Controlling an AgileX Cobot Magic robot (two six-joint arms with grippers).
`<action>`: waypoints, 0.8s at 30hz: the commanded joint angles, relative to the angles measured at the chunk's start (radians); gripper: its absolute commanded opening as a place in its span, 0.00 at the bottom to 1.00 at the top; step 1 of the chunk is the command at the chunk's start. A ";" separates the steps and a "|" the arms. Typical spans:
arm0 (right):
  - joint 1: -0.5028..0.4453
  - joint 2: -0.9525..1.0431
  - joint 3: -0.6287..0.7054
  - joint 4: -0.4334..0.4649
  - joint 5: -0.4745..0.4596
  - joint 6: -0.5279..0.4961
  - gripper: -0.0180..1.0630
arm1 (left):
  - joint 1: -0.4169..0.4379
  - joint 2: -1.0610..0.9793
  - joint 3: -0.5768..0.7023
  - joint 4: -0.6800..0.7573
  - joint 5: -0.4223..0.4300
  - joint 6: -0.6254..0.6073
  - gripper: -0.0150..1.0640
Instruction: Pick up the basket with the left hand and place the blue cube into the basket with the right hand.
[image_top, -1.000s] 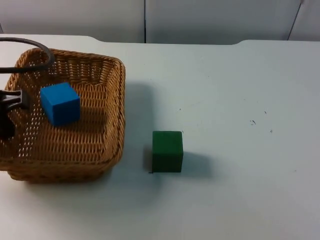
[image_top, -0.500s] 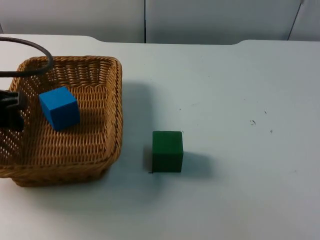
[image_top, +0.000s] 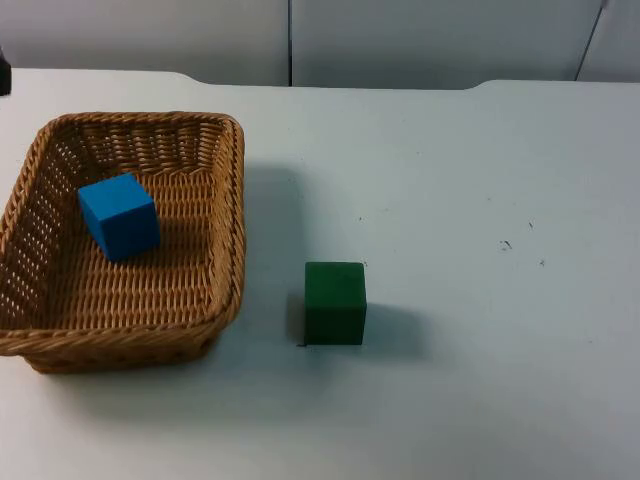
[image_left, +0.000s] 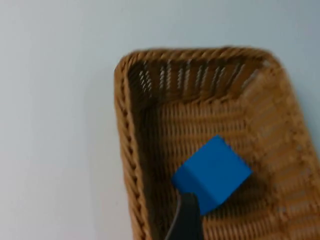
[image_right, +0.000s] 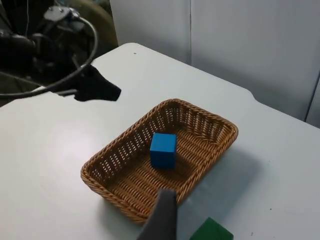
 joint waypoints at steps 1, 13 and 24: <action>0.004 -0.006 0.004 -0.025 0.011 -0.008 0.74 | 0.000 -0.144 -0.003 0.001 0.067 -0.001 0.62; 0.004 -0.122 0.146 -0.067 0.041 -0.024 0.74 | 0.000 -0.550 0.049 0.083 0.324 -0.083 0.62; 0.004 -0.432 0.299 -0.020 0.186 -0.024 0.74 | 0.000 -0.996 0.063 0.366 0.560 -0.317 0.62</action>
